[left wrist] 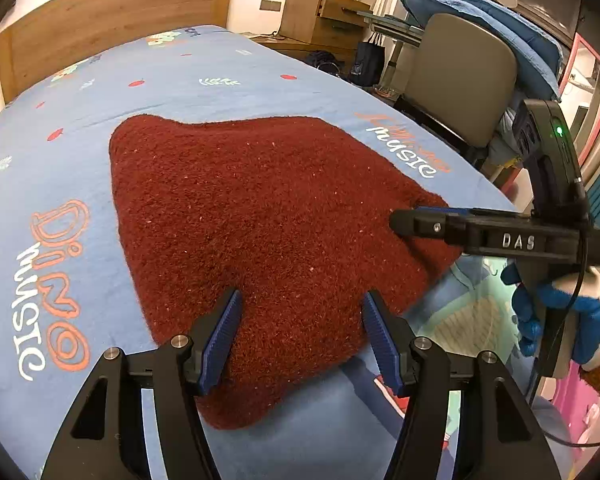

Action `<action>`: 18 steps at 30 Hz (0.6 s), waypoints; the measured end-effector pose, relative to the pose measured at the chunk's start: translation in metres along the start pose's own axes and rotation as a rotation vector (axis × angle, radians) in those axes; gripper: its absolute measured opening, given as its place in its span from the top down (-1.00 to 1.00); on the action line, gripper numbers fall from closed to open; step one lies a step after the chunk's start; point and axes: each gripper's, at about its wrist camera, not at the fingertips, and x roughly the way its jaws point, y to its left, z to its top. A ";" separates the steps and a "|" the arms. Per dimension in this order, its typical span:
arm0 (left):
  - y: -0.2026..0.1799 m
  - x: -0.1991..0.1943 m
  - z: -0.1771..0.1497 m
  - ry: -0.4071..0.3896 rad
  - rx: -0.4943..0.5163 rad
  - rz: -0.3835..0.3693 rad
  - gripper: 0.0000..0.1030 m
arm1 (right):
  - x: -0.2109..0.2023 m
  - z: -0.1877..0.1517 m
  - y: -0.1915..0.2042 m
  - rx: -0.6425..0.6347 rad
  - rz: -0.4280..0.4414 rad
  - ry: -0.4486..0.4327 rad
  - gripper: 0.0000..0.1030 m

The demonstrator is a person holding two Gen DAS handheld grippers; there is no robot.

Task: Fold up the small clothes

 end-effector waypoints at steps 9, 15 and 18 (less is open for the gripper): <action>0.004 -0.029 0.013 -0.035 0.000 0.025 -0.08 | -0.011 0.003 0.016 -0.066 0.007 0.017 -0.26; 0.007 -0.027 0.018 -0.077 -0.011 0.098 -0.08 | -0.033 0.016 0.039 -0.122 0.013 -0.051 -0.27; 0.008 -0.009 0.009 -0.050 -0.027 0.114 -0.08 | -0.016 0.016 0.038 -0.126 -0.016 -0.018 -0.26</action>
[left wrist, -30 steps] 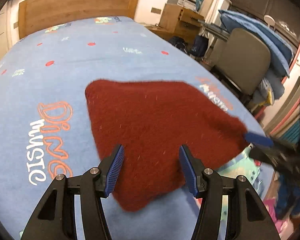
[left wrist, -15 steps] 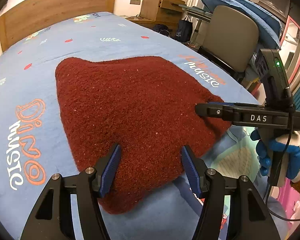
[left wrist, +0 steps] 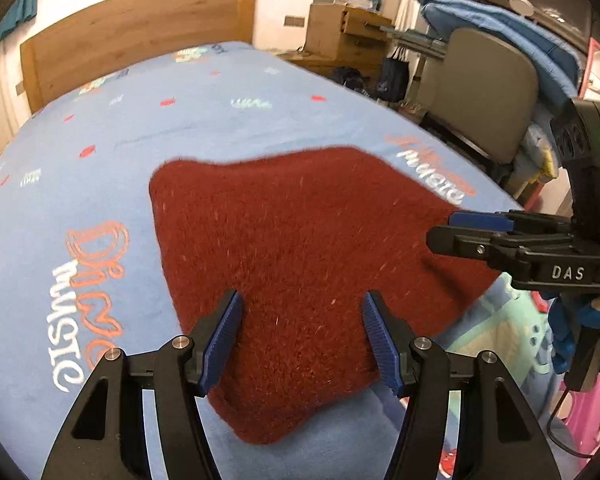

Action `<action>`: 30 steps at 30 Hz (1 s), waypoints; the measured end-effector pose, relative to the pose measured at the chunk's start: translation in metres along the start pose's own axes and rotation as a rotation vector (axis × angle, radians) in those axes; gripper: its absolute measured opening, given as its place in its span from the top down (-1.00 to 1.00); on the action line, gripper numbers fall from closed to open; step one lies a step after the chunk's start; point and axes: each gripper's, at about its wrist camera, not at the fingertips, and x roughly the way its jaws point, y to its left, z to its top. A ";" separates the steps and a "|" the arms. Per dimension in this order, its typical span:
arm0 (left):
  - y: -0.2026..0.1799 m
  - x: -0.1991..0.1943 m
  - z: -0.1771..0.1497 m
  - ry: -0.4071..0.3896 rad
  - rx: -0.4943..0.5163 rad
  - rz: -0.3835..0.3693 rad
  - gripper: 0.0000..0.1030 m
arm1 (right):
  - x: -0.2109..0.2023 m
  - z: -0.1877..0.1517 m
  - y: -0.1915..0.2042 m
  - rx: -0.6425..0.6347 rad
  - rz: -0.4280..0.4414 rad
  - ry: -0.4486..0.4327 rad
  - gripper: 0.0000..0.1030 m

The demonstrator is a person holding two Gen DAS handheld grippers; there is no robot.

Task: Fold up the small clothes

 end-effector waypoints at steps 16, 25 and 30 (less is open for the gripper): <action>-0.003 0.006 -0.013 -0.041 0.004 0.004 -0.08 | 0.028 -0.020 -0.019 -0.013 -0.004 0.017 -0.28; -0.005 0.005 -0.015 -0.042 -0.006 0.017 -0.11 | 0.028 -0.018 -0.017 -0.024 -0.009 0.028 -0.28; -0.006 0.002 -0.016 -0.044 -0.009 0.026 -0.12 | 0.028 -0.018 -0.016 -0.030 -0.016 0.038 -0.28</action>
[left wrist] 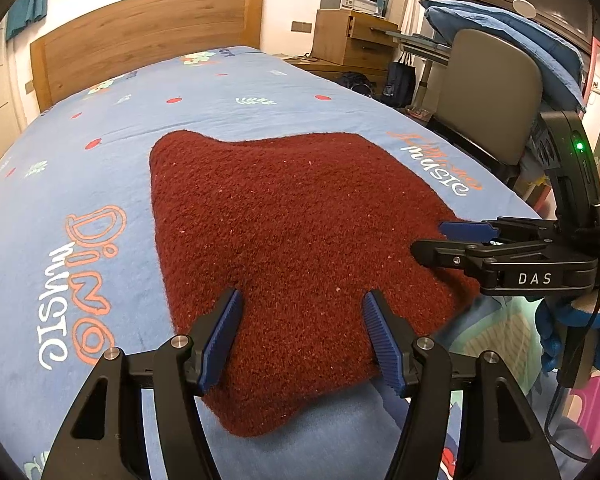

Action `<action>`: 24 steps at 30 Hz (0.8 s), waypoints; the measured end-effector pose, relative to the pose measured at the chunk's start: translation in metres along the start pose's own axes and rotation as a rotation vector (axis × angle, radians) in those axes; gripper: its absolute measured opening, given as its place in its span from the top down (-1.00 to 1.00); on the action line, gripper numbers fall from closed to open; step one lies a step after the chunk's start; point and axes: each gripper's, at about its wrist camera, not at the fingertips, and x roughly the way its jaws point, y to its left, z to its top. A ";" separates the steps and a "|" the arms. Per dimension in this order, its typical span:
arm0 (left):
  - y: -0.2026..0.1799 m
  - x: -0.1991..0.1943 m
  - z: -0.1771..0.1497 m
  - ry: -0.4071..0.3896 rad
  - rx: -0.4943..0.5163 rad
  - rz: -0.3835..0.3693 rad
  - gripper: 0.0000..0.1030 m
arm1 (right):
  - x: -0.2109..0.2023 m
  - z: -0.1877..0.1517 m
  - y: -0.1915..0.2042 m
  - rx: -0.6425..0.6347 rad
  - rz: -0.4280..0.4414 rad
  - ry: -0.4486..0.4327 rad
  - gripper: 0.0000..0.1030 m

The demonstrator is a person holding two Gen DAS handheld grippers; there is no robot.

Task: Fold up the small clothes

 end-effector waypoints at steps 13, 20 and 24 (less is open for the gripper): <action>0.001 -0.008 0.001 0.025 0.000 0.020 -0.12 | -0.004 0.000 0.007 -0.005 -0.039 0.048 -0.28; -0.001 -0.022 -0.004 0.033 0.015 0.044 -0.12 | -0.011 -0.002 0.009 0.000 -0.065 0.082 -0.28; 0.000 -0.030 -0.010 0.036 0.011 0.046 -0.12 | -0.017 -0.005 0.009 0.007 -0.079 0.094 -0.29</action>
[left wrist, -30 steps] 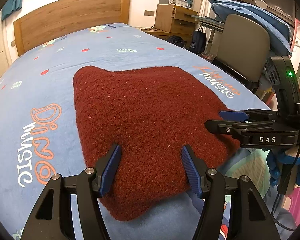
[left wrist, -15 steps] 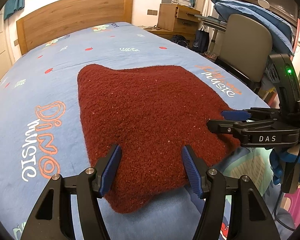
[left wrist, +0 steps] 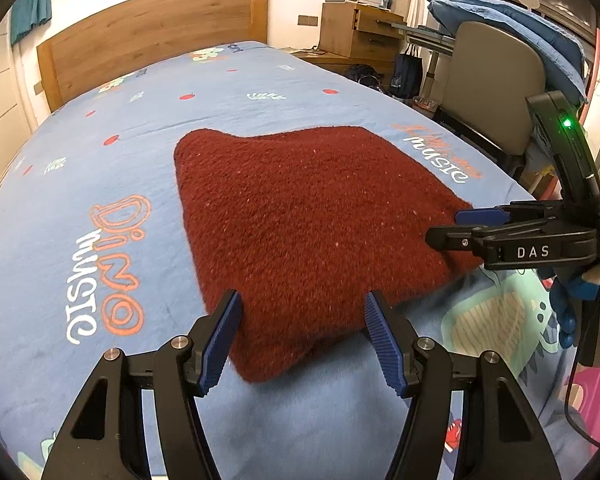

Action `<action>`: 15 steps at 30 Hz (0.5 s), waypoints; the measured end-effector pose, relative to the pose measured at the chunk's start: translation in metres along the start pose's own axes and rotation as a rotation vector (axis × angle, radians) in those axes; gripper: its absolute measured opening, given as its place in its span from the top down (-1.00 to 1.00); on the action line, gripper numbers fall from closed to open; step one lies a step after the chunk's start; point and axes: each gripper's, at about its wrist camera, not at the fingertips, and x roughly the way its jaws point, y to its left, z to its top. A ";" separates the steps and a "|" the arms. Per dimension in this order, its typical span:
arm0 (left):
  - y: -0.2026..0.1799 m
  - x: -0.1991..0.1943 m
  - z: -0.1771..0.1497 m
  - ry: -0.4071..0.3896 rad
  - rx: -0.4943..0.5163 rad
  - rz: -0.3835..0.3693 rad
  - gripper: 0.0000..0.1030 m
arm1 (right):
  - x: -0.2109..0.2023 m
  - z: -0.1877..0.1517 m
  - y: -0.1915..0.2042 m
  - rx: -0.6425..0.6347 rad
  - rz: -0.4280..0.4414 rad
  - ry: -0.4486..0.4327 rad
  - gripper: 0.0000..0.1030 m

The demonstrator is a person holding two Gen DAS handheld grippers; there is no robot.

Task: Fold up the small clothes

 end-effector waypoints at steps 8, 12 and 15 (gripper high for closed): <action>0.012 -0.016 -0.011 0.000 -0.039 0.013 -0.12 | -0.010 -0.007 -0.001 0.006 -0.034 0.019 -0.29; 0.022 -0.024 -0.016 -0.004 -0.060 0.021 -0.14 | -0.015 -0.008 0.000 0.005 -0.052 0.026 -0.29; 0.031 -0.031 -0.019 -0.008 -0.082 0.027 -0.22 | -0.020 -0.006 0.003 0.004 -0.062 0.024 -0.29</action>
